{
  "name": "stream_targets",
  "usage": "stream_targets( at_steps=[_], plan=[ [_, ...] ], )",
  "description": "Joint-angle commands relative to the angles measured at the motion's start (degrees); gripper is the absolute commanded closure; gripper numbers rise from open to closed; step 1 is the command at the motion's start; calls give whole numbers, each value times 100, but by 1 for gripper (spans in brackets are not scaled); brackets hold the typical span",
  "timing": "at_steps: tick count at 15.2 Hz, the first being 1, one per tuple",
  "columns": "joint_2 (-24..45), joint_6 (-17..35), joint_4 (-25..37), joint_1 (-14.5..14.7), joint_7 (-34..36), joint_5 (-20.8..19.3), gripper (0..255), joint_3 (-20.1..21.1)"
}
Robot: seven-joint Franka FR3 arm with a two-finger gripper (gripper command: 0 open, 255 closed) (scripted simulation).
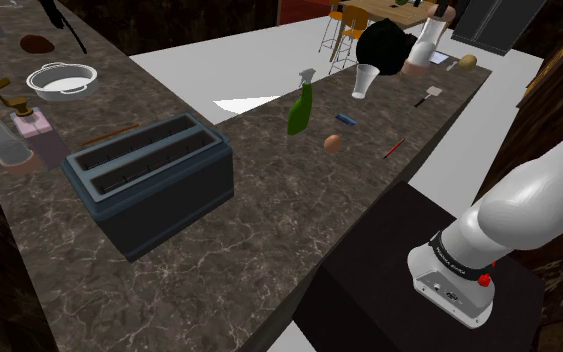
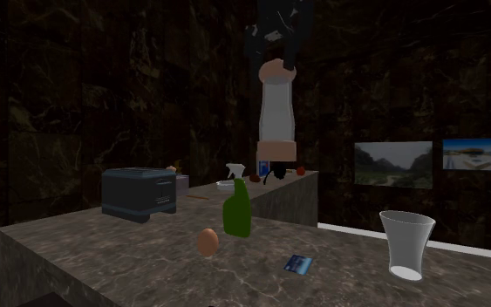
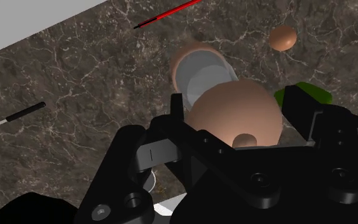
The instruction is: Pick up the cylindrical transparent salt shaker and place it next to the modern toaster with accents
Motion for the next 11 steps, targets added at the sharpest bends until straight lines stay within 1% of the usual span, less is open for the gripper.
stream_targets(
  at_steps=[1,6,11],
  plan=[
    [63,-104,157,-6,-25,27,255,-19],
    [-809,-4,-718,246,837,-206,255,559],
    [-1464,28,-1376,417,1630,-212,255,1138]
  ],
)
